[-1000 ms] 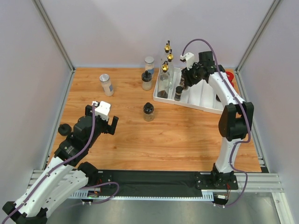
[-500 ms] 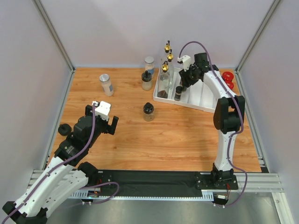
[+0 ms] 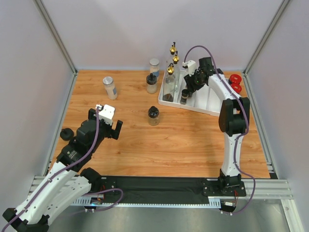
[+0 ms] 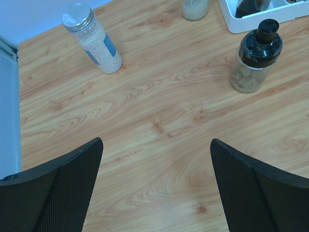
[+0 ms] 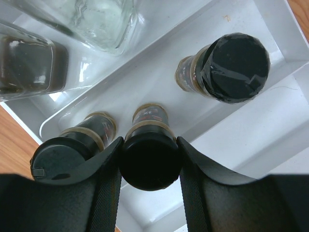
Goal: Organize the condiment bottles
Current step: Place the bottle in the storage box.
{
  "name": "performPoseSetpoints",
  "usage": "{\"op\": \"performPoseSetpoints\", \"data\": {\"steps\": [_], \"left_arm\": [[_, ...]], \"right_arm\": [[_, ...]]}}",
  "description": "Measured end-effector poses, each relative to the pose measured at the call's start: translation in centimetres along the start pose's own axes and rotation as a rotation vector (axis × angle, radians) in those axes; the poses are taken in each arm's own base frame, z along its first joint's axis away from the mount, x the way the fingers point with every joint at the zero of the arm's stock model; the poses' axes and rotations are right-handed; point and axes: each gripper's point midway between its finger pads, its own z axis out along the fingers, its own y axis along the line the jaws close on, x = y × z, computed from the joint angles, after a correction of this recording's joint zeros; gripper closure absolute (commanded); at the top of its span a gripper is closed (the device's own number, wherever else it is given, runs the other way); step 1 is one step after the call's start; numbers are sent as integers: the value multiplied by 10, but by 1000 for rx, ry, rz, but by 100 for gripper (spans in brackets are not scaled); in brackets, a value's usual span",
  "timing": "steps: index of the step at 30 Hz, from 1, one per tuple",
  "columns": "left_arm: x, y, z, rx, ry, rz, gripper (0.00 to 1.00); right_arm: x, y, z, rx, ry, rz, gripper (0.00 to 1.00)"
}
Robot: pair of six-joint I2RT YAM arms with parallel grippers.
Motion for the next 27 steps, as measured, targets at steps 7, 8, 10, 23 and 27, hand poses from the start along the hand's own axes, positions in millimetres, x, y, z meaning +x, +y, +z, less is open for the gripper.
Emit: {"op": "performPoseSetpoints", "data": {"steps": [7,8,10,23,27], "left_arm": [[0,0,0,0,1,5,0],[0,0,0,0,1,6,0],[0,0,0,0,1,6,0],[0,0,0,-1,-1,5,0],[-1,1,-1,-1,-5,4,0]], "right_arm": [[-2,-5,0,16,-9,9,38],[-2,-6,-1,19,-10,11,37],[-2,-9,-2,26,-15,17,35],[-47,-16,-93,130,-174,-14,33],[-57,8,-132,86,-256,-81,28]]}}
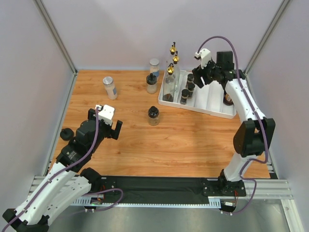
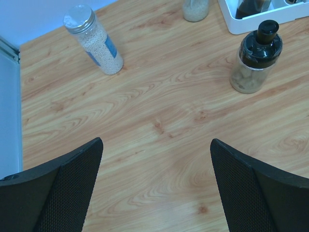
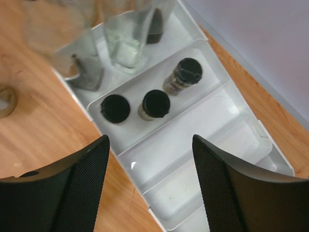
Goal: Organize the condiment bottles
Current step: Place the bottle in the storage box, then pick up the bottle from the center of the board.
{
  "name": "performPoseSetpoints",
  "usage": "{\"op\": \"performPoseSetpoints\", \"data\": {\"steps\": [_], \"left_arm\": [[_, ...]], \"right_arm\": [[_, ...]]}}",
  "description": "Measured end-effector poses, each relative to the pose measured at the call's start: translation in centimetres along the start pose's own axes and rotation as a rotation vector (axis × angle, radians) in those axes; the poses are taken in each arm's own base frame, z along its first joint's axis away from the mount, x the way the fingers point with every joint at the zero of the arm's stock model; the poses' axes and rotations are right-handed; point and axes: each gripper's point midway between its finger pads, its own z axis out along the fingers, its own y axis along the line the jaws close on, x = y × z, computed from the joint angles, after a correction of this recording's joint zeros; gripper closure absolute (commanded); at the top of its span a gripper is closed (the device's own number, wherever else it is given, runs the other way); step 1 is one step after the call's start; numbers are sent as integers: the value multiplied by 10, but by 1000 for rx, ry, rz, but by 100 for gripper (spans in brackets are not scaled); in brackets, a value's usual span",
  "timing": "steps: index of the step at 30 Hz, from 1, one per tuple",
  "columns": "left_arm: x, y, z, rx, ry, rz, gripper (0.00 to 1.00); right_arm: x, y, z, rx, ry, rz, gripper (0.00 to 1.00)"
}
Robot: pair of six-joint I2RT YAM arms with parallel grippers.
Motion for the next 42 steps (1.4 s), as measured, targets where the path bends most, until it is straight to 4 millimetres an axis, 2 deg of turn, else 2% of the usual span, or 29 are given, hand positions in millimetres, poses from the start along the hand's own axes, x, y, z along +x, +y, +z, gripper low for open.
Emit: {"op": "performPoseSetpoints", "data": {"steps": [4,5,8,13,18,22,23,26,32,42], "left_arm": [[-1,0,-1,-1,-4,-2,0],[-1,0,-1,0,-5,-2,0],[-2,1,-2,-1,-9,-3,0],[-2,1,-2,-1,-9,-3,0],[-2,1,-2,-1,-9,-3,0],[-2,1,-2,-1,-9,-3,0],[-2,1,-2,-1,-9,-3,0],[-2,1,-2,-1,-9,-3,0],[-2,1,-2,-1,-9,-3,0],[-3,1,-3,-2,-18,-5,0]], "right_arm": [[0,40,-28,-139,-65,-78,24],[1,46,-30,-159,-69,-88,23],[11,80,-34,-292,-87,-146,21],[27,141,-28,-483,-68,-203,21],[34,212,-16,-609,-32,-302,21],[35,246,-1,-623,-4,-354,17],[34,251,4,-611,2,-362,16],[35,257,18,-557,29,-353,0],[39,263,47,-462,88,-295,0],[40,265,80,-378,153,-154,0]]}}
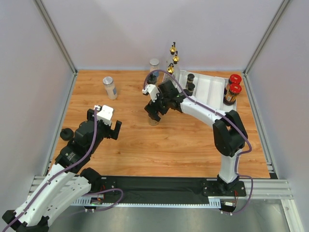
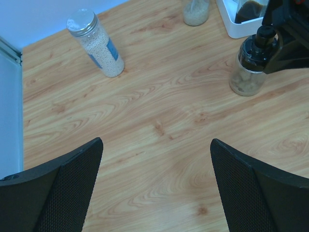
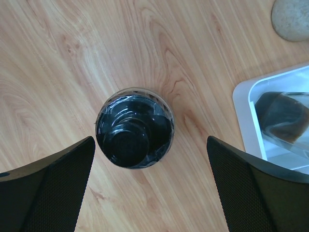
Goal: Organize the condiment bottles
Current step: Pick up the bottle from the center of the board.
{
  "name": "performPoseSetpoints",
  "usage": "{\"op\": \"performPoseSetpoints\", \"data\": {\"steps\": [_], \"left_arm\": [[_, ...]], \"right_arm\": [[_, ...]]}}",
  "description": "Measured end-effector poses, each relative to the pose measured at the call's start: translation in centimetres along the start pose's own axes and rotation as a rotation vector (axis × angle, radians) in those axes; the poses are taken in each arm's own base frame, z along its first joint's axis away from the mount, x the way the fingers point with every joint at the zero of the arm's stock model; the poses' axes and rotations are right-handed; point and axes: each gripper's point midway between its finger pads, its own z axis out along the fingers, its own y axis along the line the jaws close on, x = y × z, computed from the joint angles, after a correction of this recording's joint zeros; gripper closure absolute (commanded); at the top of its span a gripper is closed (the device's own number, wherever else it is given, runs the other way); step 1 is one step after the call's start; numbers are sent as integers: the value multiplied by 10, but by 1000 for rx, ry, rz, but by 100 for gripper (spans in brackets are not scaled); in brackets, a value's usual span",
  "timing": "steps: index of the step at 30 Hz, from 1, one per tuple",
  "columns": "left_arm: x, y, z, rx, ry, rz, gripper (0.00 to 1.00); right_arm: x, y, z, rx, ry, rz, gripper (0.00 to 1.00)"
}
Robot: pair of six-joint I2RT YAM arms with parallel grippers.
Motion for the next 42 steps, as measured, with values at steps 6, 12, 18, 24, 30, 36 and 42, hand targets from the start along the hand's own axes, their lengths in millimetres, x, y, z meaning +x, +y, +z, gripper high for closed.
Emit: {"op": "performPoseSetpoints", "data": {"steps": [6,12,18,24,30,36,42], "left_arm": [[0,0,0,0,-1,0,0],[0,0,0,0,-1,0,0],[0,0,0,0,-1,0,0],[0,0,0,0,-1,0,0],[0,0,0,0,-1,0,0],[0,0,0,0,-1,0,0],[0,0,0,0,0,0,0]], "right_arm": [[4,8,14,7,28,37,0],[4,11,24,7,35,64,5],[5,11,27,6,36,76,35],[3,11,28,7,27,75,74],[5,16,25,-26,36,38,85],[21,37,-1,-143,82,-71,87],[22,46,-46,-208,57,-133,87]]}}
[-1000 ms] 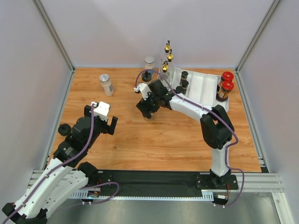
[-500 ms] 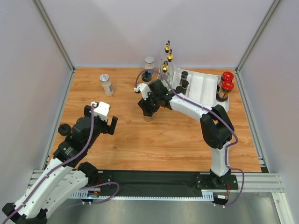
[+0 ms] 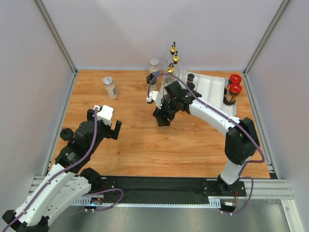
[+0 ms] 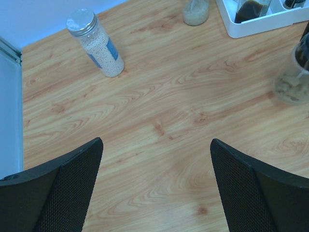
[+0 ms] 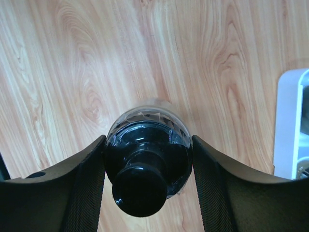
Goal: Organize the condiment bottles
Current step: Pick up the bottle from the center of the board.
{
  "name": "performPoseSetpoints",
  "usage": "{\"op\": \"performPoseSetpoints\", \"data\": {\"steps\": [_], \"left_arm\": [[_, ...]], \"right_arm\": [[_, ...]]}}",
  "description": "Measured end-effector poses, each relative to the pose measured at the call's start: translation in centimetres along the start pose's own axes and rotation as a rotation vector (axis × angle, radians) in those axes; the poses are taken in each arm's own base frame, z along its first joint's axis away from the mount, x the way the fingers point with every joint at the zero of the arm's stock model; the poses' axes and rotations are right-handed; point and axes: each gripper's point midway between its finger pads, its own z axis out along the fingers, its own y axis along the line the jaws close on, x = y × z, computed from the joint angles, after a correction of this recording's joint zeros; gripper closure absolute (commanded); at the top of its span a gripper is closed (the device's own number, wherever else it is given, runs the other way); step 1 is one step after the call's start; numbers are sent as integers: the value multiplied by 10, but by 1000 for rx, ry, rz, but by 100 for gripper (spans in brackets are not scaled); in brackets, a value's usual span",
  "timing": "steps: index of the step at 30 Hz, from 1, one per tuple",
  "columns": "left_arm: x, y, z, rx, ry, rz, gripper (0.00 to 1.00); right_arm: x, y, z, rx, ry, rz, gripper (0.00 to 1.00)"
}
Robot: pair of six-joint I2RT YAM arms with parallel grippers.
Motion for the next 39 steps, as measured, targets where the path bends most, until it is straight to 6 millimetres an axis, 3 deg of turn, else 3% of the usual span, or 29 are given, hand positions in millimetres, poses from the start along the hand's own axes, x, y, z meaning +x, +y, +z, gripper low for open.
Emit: {"op": "performPoseSetpoints", "data": {"steps": [4,12,20,27,34,39], "left_arm": [[0,0,0,0,0,0,0],[0,-1,0,3,0,0,0],[0,-1,0,8,-1,0,0],[1,-2,1,12,4,2,0],[1,-3,2,12,8,3,0],[2,-3,2,12,10,3,0]], "right_arm": [[4,-7,-28,9,-26,3,87],[45,-26,-76,55,-51,131,87],[78,-61,-139,192,-138,268,87],[106,-89,-173,286,-161,376,87],[108,-134,-208,393,-191,420,87],[105,-168,-207,423,-190,438,87]]}}
